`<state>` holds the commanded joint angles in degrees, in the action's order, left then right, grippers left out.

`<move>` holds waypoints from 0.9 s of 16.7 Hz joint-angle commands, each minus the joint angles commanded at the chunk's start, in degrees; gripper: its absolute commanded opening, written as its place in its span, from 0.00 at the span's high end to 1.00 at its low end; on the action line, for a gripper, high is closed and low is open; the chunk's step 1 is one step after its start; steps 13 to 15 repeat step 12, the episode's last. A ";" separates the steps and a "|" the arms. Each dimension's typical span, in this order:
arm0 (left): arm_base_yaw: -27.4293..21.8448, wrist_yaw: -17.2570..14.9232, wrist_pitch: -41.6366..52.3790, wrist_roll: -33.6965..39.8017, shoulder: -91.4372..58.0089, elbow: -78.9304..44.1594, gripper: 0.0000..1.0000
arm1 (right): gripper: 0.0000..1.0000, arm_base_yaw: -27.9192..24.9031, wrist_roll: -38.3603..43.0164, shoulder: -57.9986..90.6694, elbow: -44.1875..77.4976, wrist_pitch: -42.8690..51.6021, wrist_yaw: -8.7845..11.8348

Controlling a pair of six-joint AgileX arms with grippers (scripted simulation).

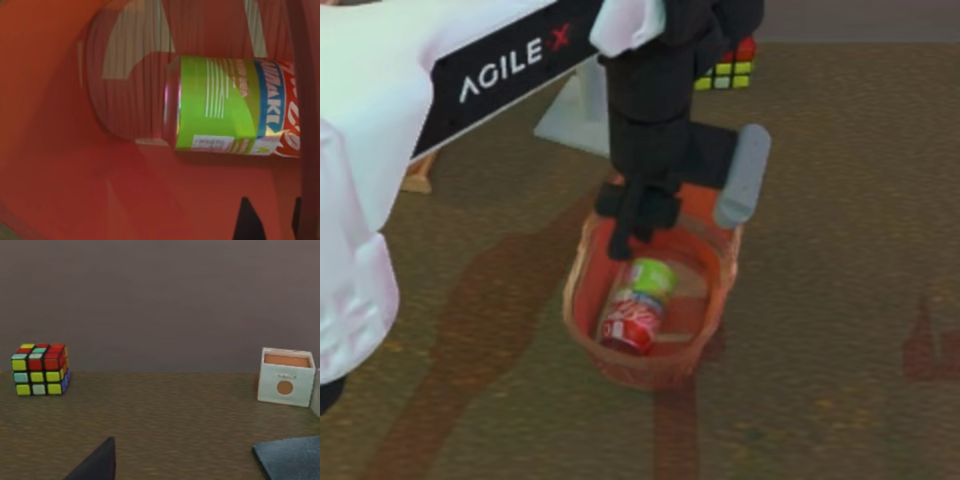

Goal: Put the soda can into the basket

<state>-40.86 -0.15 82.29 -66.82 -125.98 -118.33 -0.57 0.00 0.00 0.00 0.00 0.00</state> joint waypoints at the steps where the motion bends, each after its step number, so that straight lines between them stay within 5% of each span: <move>1: 0.00 0.00 0.00 0.00 0.00 0.00 1.00 | 0.00 0.00 0.00 0.00 0.00 0.00 0.00; 15: 3.20 0.00 11.16 -2.05 0.61 -10.41 1.00 | 0.00 0.00 0.00 0.00 0.00 0.00 0.00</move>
